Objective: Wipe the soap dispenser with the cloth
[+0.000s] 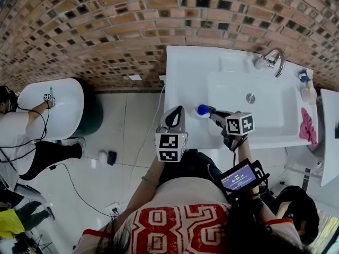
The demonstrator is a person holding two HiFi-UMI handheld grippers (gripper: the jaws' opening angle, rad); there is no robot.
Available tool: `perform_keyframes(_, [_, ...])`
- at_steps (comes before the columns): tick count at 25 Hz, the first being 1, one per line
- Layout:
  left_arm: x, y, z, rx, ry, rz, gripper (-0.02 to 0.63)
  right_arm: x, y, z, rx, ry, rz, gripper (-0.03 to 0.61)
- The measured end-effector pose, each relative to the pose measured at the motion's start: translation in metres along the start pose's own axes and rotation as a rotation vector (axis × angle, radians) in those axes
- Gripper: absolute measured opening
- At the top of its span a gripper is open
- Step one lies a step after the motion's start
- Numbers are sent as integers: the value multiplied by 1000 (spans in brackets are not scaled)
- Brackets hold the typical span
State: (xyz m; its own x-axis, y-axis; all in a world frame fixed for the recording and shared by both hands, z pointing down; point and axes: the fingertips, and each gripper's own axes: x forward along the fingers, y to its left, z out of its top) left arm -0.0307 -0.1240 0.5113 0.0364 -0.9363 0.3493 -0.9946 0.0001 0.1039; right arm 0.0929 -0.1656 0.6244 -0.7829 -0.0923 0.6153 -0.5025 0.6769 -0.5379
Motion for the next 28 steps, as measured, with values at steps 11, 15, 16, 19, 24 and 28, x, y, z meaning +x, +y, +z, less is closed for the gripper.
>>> perform_keyframes(11, [5, 6, 3, -9, 4, 15, 3, 8, -10, -10, 12, 48, 21, 48])
perform_keyframes(15, [4, 9, 9, -33, -2, 13, 5, -7, 4, 26, -57, -19, 56, 48])
perform_keyframes(16, [3, 11, 9, -32, -1, 20, 4, -11, 10, 37, -87, -33, 72, 48])
perform_keyframes(19, [1, 18, 5, -13, -2, 41, 3, -22, 27, 64, -184, -48, 117, 48])
perform_keyframes(24, [-1, 22, 10, -29, -7, 40, 4, -18, 43, 73, -260, -7, 173, 48])
perform_keyframes(28, [-3, 27, 11, -41, -13, 50, 3, -6, 34, 51, -274, 88, 165, 48])
